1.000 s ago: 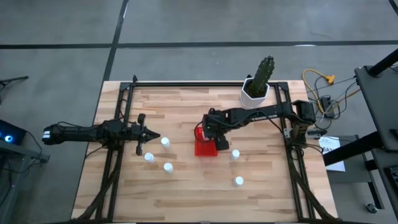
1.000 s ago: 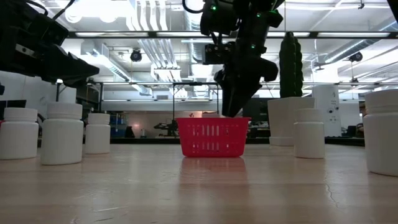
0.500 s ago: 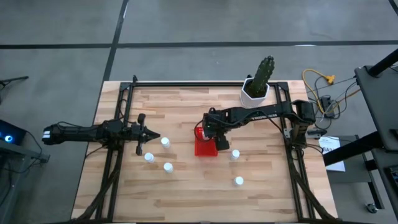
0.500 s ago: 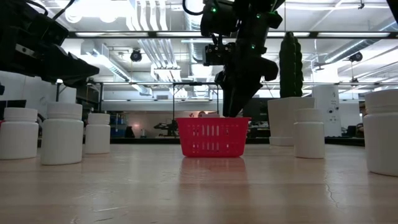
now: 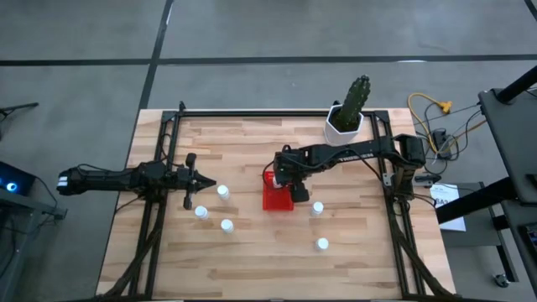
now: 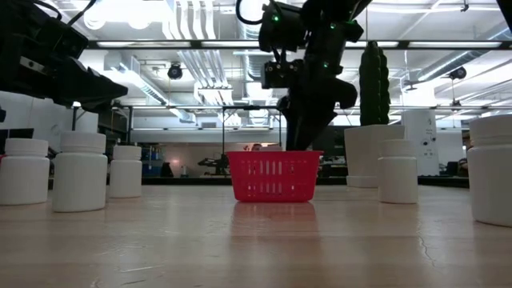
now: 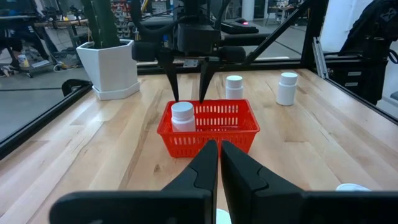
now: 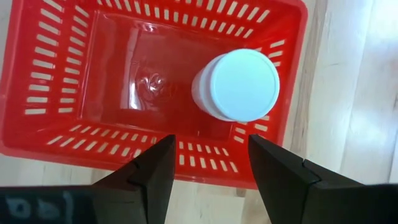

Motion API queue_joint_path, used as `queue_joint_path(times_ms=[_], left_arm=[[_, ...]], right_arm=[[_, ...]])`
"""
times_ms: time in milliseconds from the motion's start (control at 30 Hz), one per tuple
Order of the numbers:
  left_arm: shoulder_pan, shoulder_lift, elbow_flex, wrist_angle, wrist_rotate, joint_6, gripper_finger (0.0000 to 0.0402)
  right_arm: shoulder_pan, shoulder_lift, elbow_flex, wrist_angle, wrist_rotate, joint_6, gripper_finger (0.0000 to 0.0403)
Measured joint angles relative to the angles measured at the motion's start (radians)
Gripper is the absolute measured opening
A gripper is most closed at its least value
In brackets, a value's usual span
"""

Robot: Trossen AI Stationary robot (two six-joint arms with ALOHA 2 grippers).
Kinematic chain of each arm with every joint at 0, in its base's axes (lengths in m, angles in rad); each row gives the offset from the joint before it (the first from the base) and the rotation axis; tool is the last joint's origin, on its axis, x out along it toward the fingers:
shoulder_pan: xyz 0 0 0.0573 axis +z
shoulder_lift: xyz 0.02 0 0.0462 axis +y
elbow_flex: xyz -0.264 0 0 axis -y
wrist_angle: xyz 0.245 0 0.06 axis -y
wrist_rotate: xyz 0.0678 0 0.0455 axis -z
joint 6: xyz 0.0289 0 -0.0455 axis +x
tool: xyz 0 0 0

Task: Pick and place pill bottles into a basket
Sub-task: Put the white pill bottle into the red bin

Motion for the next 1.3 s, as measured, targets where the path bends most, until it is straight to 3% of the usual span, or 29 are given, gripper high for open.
queue_joint_path(times_ms=[1300], left_arm=[[0.0, 0.0, 0.0, 0.0, 0.0, 0.0, 0.0002]], right_arm=[[0.001, 0.0, -0.038, 0.146, -0.044, 0.0, 0.0192]])
